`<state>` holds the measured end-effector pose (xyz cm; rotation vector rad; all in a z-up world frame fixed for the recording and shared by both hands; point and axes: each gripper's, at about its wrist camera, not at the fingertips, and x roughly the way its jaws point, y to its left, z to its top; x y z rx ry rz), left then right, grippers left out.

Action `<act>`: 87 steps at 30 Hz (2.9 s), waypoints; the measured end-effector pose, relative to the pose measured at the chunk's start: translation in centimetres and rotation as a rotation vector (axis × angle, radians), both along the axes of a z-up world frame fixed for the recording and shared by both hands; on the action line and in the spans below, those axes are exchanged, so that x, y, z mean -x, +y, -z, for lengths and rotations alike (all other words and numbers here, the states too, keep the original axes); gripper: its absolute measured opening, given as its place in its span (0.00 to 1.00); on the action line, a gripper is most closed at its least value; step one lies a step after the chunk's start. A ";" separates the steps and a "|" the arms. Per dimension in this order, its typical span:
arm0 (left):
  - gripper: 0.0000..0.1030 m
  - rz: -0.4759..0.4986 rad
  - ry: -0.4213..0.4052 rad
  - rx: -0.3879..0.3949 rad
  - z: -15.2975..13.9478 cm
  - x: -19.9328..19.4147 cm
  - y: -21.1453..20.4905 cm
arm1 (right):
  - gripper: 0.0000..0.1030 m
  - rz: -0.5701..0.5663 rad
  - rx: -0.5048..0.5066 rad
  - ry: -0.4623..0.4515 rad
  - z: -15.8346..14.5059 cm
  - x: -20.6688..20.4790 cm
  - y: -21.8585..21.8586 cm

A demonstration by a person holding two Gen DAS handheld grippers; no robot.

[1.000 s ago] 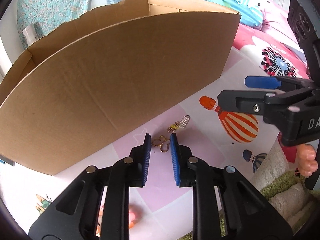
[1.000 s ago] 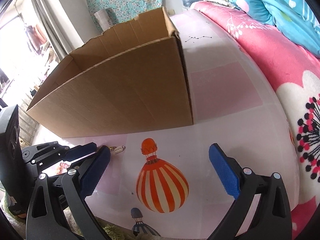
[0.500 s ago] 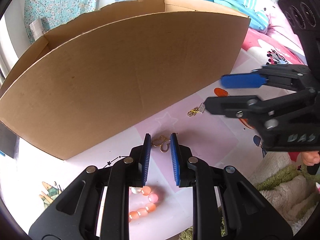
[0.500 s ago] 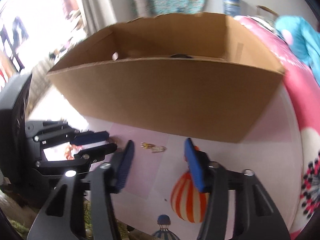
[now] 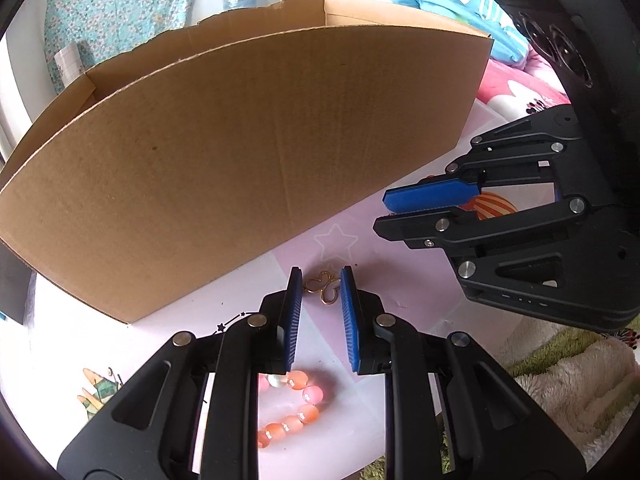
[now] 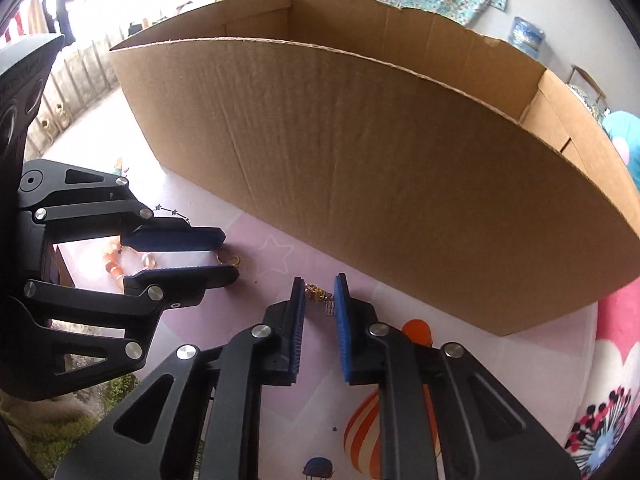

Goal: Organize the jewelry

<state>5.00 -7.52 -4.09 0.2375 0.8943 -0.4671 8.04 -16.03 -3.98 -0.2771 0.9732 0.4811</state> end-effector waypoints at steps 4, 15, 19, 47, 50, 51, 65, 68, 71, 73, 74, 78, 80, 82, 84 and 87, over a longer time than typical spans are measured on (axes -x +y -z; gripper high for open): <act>0.18 0.001 -0.002 0.004 0.0 0.1 0.2 | 0.06 -0.018 -0.004 0.007 -0.3 -0.2 0.7; 0.18 0.001 -0.007 0.014 -0.1 0.2 0.3 | 0.04 0.061 -0.094 0.006 -2.2 0.0 -1.0; 0.17 0.002 -0.004 0.023 -0.3 0.2 0.7 | 0.04 0.103 -0.133 -0.007 -3.2 0.5 -2.0; 0.18 -0.062 0.023 -0.016 -0.5 -1.0 0.4 | 0.04 0.167 -0.257 -0.047 -3.4 3.1 -3.2; 0.18 -0.047 0.000 -0.043 -0.3 -0.7 -0.1 | 0.04 0.169 -0.272 -0.045 -3.3 2.9 -3.5; 0.18 -0.045 -0.006 -0.052 -0.3 -0.6 -0.2 | 0.04 0.170 -0.275 -0.047 -3.4 2.8 -3.6; 0.06 -0.084 -0.005 -0.039 -1.3 0.1 0.3 | 0.04 0.171 -0.292 -0.097 -4.5 3.2 -4.6; 0.09 -0.086 0.008 -0.022 -1.7 0.5 0.7 | 0.04 0.173 -0.300 -0.102 -4.6 3.4 -4.6; 0.09 -0.068 0.043 -0.002 -1.5 0.6 0.8 | 0.04 0.173 -0.309 -0.101 -4.6 3.5 -4.5; 0.10 -0.066 0.079 0.013 -1.0 0.2 0.6 | 0.04 0.175 -0.315 -0.101 -4.5 3.5 -4.6; 0.12 -0.069 0.090 0.014 -0.8 -0.1 0.6 | 0.04 0.177 -0.316 -0.101 -4.4 3.5 -4.6; 0.24 -0.085 0.102 0.032 -0.8 -0.7 0.5 | 0.04 0.183 -0.320 -0.107 -4.6 3.5 -4.8; 0.26 -0.085 0.106 0.035 -0.8 -0.9 0.4 | 0.04 0.187 -0.324 -0.107 -4.5 3.5 -4.9; 0.27 -0.079 0.102 0.027 -0.8 -1.1 0.1 | 0.04 0.190 -0.327 -0.104 -4.4 3.4 -5.0; 0.27 -0.070 0.094 0.020 -0.7 -1.1 -0.2 | 0.04 0.191 -0.328 -0.101 -4.3 3.3 -5.1; 0.27 -0.066 0.084 0.015 -0.6 -1.4 -0.4 | 0.04 0.196 -0.332 -0.098 -4.2 3.3 -5.2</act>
